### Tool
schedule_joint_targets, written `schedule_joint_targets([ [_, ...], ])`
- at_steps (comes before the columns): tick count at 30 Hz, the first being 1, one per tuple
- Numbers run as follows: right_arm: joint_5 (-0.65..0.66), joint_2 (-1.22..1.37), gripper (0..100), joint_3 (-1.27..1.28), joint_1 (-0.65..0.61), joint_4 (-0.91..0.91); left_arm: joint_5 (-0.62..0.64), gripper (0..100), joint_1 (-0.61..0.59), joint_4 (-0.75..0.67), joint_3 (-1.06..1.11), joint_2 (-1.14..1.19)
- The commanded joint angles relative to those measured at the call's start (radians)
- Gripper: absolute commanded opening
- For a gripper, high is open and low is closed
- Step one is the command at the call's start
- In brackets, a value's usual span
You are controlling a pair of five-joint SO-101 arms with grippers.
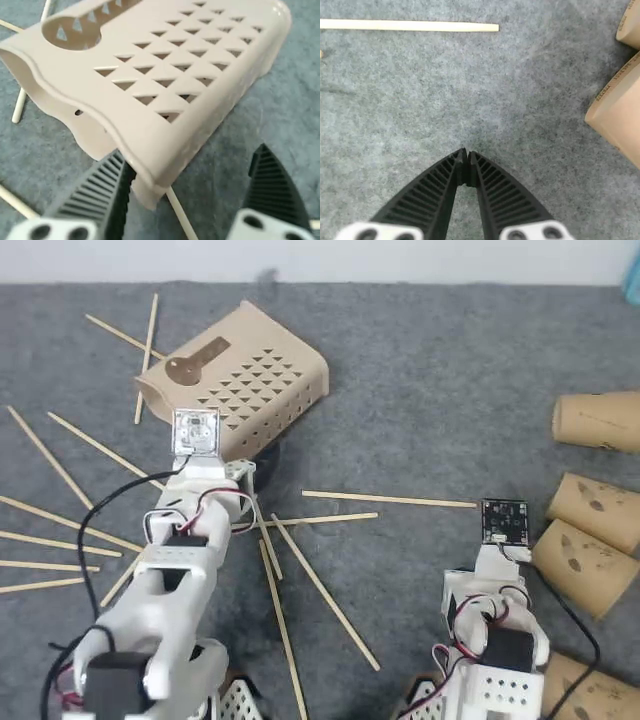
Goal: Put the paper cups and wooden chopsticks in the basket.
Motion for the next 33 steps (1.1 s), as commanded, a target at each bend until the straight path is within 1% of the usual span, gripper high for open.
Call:
schedule_joint_targets([
  [1,0.012,-0.01,0.8,0.018,0.012,0.007,0.017,33,0.02,-0.038,-0.047,0.005],
  [8,0.012,-0.01,0.8,0.018,0.012,0.007,0.018,33,0.092,-0.038,-0.084,0.006],
  [11,0.012,-0.01,0.8,0.018,0.012,0.007,0.018,28,0.1,-0.038,-0.159,0.051],
  [14,0.012,-0.01,0.8,0.018,0.012,0.007,0.017,20,0.094,-0.043,-0.263,0.16],
  [17,0.012,-0.01,0.8,0.018,0.012,0.007,0.017,14,0.094,-0.043,-0.358,0.275],
  [21,0.012,-0.01,0.8,0.018,0.012,0.007,0.017,13,0.103,-0.043,-0.446,0.37],
  [30,0.012,-0.01,0.8,0.018,0.012,0.007,0.017,12,0.17,-0.044,-0.532,0.382],
  [31,0.012,-0.01,0.8,0.018,0.012,0.007,0.017,11,0.173,-0.044,-0.549,0.381],
  [33,0.012,-0.01,0.8,0.018,0.012,0.007,0.017,4,0.176,-0.04,-0.587,0.381],
])
